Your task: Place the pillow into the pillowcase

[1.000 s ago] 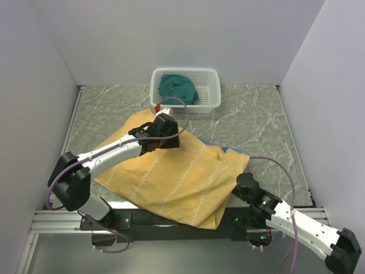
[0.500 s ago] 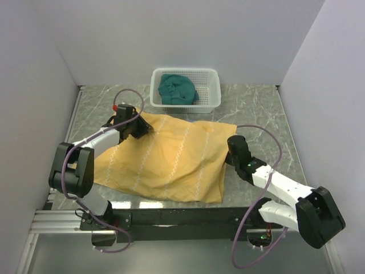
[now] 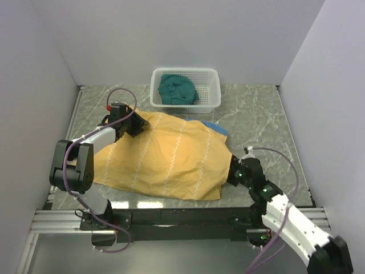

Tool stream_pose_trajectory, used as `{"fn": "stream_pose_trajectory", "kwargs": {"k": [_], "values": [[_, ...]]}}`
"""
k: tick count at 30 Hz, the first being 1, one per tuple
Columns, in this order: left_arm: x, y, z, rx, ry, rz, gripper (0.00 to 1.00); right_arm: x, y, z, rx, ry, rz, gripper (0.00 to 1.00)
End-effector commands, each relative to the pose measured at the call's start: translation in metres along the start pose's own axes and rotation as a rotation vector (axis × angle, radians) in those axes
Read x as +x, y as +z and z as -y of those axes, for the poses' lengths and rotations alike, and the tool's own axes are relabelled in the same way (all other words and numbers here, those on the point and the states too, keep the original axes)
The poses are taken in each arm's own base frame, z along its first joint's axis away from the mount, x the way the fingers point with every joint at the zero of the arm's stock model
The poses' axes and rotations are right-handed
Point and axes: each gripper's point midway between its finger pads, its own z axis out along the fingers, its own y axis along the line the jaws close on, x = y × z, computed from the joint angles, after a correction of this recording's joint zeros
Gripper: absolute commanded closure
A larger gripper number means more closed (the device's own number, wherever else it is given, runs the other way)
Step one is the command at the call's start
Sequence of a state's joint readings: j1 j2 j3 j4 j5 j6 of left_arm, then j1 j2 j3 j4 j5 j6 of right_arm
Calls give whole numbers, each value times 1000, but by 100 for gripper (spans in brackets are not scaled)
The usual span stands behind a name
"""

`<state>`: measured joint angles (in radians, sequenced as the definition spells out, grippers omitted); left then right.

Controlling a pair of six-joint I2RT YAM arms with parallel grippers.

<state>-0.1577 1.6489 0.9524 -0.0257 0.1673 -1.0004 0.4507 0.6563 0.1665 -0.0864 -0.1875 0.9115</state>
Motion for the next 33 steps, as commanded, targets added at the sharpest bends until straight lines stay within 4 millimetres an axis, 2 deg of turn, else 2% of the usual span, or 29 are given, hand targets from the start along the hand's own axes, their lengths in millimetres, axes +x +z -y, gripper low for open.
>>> {"fn": "stream_pose_trajectory", "kwargs": {"k": [1, 6, 9, 10, 12, 14, 18, 20, 22, 23, 24, 26, 27, 28, 29, 30, 32, 33], "values": [[-6, 4, -34, -129, 8, 28, 43, -23, -30, 6, 91, 93, 133, 16], [-9, 1, -30, -124, 15, 38, 41, -19, -52, -6, 23, 105, 137, 19], [-10, 0, -30, -128, 16, 42, 40, -8, -48, 9, 63, 108, 104, 28], [-10, 0, -30, -131, 16, 40, 39, -1, -45, 20, 98, 134, 90, 32], [-8, 0, -32, -130, 11, 39, 39, -2, -47, 32, 138, 154, 127, 33], [-8, 0, -33, -134, 8, 40, 39, -15, -55, 29, 133, 171, 197, 31], [-9, 1, -37, -158, 14, 41, 38, -59, -102, -11, 102, 111, 338, 25], [-7, 2, -37, -153, 10, 34, 38, -71, -109, -22, 110, 63, 357, 24], [-7, 2, -36, -147, 9, 31, 38, -84, -103, -36, 109, 29, 364, 18], [-6, 1, -35, -142, 11, 29, 38, -96, -97, -52, 53, 12, 393, 17], [-6, 0, -34, -141, 17, 27, 38, -97, -81, -49, 88, 4, 365, 16], [-4, -1, -30, -121, 28, 7, 37, -107, -61, -53, 91, -2, 345, 16], [-2, -1, -28, -117, 48, -3, 37, -114, -40, -55, 91, -4, 317, 16], [1, -2, -29, -122, 60, -14, 37, -114, -30, -59, 68, -8, 273, 17], [-1, -3, -27, -126, 75, -9, 36, -127, -13, -58, 64, -6, 276, 18], [2, -4, -26, -128, 98, -13, 34, -143, -8, -52, 82, 7, 304, 19], [3, -8, -21, -116, 118, -13, 33, -160, 3, -42, 114, -7, 316, 23], [5, -9, -19, -109, 136, -17, 31, -172, 15, -33, 142, 1, 322, 25]]}}
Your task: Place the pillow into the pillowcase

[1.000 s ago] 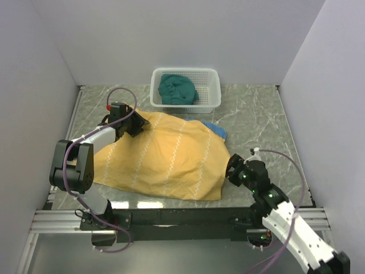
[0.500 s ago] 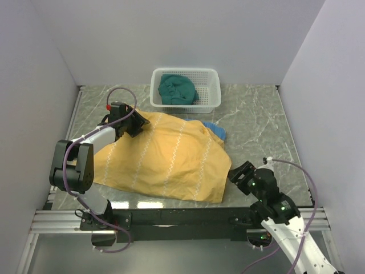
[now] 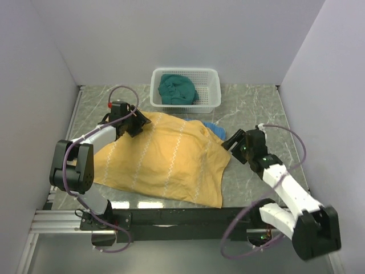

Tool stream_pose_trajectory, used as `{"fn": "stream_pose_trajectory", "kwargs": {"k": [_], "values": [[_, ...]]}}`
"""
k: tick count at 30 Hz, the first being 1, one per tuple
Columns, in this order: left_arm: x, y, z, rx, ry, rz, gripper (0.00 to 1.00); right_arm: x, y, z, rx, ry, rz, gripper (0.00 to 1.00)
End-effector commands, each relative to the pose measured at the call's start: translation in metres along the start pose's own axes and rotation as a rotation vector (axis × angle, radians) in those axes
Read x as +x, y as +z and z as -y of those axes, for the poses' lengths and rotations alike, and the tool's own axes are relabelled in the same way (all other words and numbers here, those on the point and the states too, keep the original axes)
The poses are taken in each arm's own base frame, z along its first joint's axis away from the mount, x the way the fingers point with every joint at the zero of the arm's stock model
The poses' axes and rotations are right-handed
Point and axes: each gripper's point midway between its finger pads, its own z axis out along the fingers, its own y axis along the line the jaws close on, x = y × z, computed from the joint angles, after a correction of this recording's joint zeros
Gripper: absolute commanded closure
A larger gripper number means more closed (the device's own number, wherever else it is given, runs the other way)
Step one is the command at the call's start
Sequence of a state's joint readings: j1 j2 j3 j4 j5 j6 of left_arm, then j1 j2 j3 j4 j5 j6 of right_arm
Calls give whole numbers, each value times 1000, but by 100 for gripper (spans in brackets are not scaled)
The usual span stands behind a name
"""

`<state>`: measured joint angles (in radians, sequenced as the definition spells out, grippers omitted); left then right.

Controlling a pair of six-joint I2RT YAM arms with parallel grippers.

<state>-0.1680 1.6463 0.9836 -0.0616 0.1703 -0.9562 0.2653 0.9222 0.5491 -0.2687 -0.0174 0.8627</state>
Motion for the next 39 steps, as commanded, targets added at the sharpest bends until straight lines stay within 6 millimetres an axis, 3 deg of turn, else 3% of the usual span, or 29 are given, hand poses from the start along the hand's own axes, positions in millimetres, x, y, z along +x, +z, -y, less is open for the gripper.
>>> {"fn": "stream_pose_trajectory", "kwargs": {"k": [1, 5, 13, 16, 18, 20, 22, 23, 24, 25, 26, 28, 30, 33, 37, 39], "values": [[6, -8, -23, -108, 95, -11, 30, -50, 35, -24, -93, -41, 93, 26], [8, -11, -9, -92, 126, -22, 30, -51, 71, -23, -107, -36, 53, 38], [20, -33, 32, -32, 221, -10, 27, -41, 105, -31, -172, 38, 3, 39], [28, -40, 35, -32, 246, -4, 27, -37, 113, -34, -196, 57, -25, 51], [33, -42, 35, -30, 252, -8, 27, -40, 113, -37, -202, 61, -21, 72], [37, -43, 30, -40, 257, -5, 27, -50, 106, -34, -164, 59, -3, 92], [47, -43, 24, -49, 266, -16, 27, -82, 97, -31, -135, 46, 54, 100], [48, -43, 23, -51, 271, -12, 27, -89, 88, -26, -94, 48, 57, 100], [54, -43, 21, -48, 275, -18, 27, -117, 79, -26, -83, 37, 114, 100], [59, -41, 12, -63, 273, -31, 27, -125, 73, -27, -72, 27, 130, 100], [62, -40, 9, -65, 270, -35, 27, -148, 59, -24, -43, 33, 189, 100], [71, -36, -2, -85, 270, -54, 27, -169, 49, -14, -3, 23, 237, 100], [72, -34, -5, -83, 266, -52, 27, -180, 53, -8, 43, 11, 238, 100], [74, -34, -4, -80, 267, -58, 27, -181, 75, 4, 81, 12, 204, 100], [71, -41, 14, -34, 289, -53, 23, -171, 115, 31, 159, 27, 134, 100], [68, -45, 21, -18, 300, -45, 20, -164, 131, 44, 196, 30, 92, 89]]}}
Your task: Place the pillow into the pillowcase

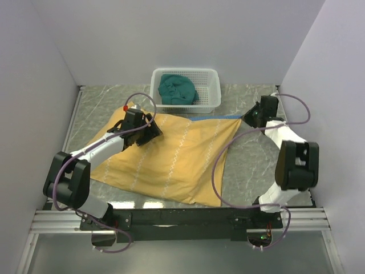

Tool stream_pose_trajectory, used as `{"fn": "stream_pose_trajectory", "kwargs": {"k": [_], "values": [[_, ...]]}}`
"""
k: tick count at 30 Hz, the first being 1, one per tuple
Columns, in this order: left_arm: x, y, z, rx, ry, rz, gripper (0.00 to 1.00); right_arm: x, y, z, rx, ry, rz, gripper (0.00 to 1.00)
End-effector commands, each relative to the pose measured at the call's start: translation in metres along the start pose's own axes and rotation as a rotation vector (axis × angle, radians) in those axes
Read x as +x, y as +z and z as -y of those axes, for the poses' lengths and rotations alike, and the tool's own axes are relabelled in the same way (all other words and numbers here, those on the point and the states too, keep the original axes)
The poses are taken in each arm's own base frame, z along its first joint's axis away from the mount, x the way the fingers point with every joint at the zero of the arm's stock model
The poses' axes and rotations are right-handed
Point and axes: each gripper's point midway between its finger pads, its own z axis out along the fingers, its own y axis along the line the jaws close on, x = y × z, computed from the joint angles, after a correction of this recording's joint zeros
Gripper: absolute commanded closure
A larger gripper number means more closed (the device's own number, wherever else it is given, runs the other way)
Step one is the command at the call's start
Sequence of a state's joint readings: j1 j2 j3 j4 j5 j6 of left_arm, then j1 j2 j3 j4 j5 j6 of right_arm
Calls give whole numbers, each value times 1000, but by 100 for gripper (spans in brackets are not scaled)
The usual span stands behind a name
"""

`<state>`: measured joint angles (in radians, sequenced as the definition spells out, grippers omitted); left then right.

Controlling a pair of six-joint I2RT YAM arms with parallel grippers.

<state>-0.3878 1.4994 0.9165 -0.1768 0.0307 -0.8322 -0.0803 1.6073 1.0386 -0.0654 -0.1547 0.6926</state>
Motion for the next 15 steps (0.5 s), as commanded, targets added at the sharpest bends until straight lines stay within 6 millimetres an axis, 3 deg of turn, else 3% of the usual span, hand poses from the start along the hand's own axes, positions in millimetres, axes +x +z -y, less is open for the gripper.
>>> {"fn": "stream_pose_trajectory", "kwargs": {"k": [1, 2, 4, 5, 7, 8, 10, 11, 12, 13, 14, 15], "values": [[-11, -19, 12, 14, 38, 21, 18, 1, 28, 35, 128, -20, -27, 82], [-16, -22, 14, 16, 49, 34, 17, 3, 29, 38, 142, -23, -39, 63], [-31, -33, 26, 37, 60, 73, 14, 2, 21, 33, 128, -40, -34, 49], [-39, -35, 24, 9, 62, 108, 13, -2, 6, 26, 109, -48, -9, 39], [-55, -35, 29, 2, 51, 143, 13, 3, -15, 7, 69, -88, 12, 32], [-58, -33, 26, -18, 40, 139, 14, 4, -38, 0, 58, -102, 42, 29], [-73, -25, 21, -52, 19, 156, 18, 27, -60, -19, -19, -142, 34, 28], [-78, -23, 15, -76, 0, 170, 19, 39, -80, -19, -35, -160, 47, 27], [-89, -22, 7, -101, -25, 203, 22, 49, -89, -19, -32, -173, 53, 26], [-95, -20, 4, -112, -44, 217, 23, 68, -109, -37, -116, -208, 46, 26], [-100, -18, 0, -116, -73, 226, 24, 97, -111, -21, -107, -220, -14, 26], [-108, -17, -5, -122, -95, 244, 26, 118, -119, -22, -144, -203, -59, 26]]}}
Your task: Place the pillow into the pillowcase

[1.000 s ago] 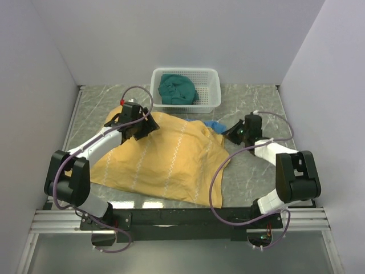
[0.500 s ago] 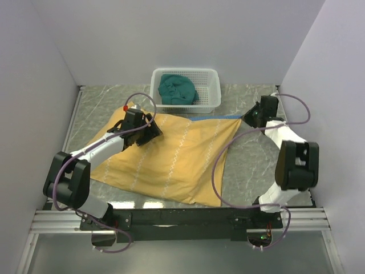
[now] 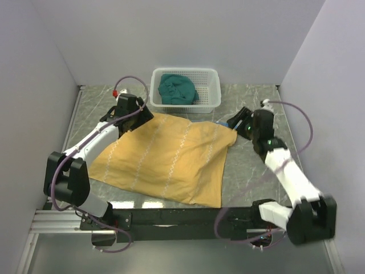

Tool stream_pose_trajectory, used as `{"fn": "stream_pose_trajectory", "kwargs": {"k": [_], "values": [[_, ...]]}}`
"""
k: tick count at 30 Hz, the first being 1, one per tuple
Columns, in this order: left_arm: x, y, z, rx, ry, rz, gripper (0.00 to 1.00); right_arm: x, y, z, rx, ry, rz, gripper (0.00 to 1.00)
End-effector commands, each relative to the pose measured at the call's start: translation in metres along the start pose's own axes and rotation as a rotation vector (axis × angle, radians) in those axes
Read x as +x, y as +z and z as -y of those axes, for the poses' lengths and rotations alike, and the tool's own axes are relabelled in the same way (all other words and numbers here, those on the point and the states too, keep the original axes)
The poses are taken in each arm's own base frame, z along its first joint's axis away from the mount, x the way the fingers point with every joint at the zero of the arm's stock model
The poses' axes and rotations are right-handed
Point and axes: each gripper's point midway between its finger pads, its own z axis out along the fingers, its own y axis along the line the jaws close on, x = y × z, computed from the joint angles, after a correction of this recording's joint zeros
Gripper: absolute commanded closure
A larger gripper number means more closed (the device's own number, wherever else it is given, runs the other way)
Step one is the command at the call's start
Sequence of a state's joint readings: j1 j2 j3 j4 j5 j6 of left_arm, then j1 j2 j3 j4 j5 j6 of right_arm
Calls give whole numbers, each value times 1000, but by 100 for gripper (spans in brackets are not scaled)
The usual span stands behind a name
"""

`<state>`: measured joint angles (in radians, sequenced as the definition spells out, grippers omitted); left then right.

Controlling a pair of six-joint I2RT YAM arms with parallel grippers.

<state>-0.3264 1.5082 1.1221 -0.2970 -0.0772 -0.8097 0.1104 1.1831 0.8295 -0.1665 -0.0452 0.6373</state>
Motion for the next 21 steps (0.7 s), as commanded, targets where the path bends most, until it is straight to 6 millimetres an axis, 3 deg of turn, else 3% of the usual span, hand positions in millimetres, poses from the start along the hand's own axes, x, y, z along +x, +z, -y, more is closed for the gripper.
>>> {"fn": "stream_pose_trajectory", "kwargs": {"k": [1, 2, 4, 5, 7, 8, 14, 18, 21], "values": [[-35, 14, -20, -85, -78, 87, 27, 85, -38, -1, -79, -23, -136, 26], [-37, 18, -22, -99, -78, 92, 28, 117, -54, 1, -120, -41, -185, 26], [-45, 29, -30, -155, -81, 107, 29, 134, -76, 0, -173, 10, -192, 27], [-48, 33, -34, -171, -89, 112, 30, 165, -85, 9, -173, 24, -270, 27], [-56, 46, -38, -195, -101, 119, 31, 177, -104, 6, -236, 43, -295, 28], [-62, 50, -41, -200, -103, 128, 32, 195, -112, 16, -210, 36, -352, 29], [-100, 72, -70, -323, -131, 189, 35, 221, -134, 52, -130, -27, -450, 29], [-133, 76, -92, -356, -167, 246, 28, 242, -141, 66, -102, -43, -547, 30], [-140, 97, -108, -354, -162, 202, 27, 255, -144, 73, -94, -54, -596, 31]]}}
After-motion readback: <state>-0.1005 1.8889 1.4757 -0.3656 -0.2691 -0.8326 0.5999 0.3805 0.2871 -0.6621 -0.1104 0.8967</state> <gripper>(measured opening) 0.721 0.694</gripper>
